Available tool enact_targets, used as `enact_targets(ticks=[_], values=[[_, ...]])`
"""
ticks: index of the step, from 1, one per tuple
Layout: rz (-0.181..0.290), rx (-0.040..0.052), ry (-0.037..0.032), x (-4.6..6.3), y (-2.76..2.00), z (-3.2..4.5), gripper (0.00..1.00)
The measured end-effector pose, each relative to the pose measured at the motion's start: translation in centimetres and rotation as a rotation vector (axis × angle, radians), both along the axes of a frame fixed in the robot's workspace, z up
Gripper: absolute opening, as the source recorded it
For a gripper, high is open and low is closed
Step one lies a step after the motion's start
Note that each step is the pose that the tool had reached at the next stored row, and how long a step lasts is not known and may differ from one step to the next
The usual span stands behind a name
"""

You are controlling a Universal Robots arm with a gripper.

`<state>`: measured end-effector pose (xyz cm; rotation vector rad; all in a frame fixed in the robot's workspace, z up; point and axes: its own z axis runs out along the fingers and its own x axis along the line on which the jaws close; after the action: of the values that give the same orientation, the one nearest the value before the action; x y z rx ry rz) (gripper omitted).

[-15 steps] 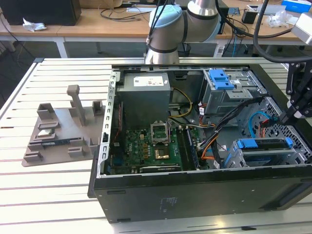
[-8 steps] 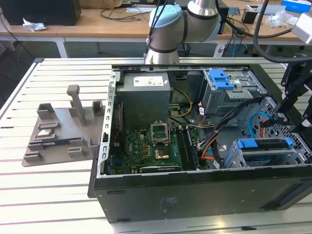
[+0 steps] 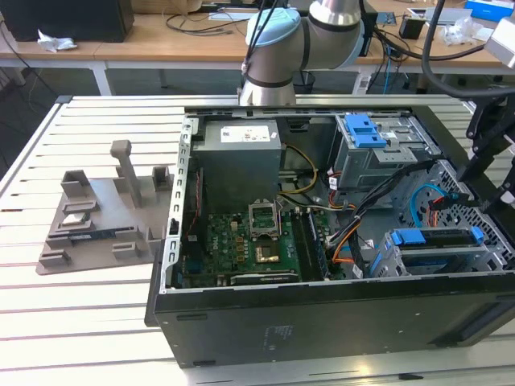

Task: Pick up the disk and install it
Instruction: 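Insert the first disk wire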

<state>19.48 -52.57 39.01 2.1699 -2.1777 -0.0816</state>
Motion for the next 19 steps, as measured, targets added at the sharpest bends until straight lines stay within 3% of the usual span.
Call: enact_targets(ticks=[4,19], values=[[0.001,-0.0012,0.0,0.3,0.56,0.0,0.54],[0.003,-0.0011,0.0,1.0,1.51,-0.08,0.54]])
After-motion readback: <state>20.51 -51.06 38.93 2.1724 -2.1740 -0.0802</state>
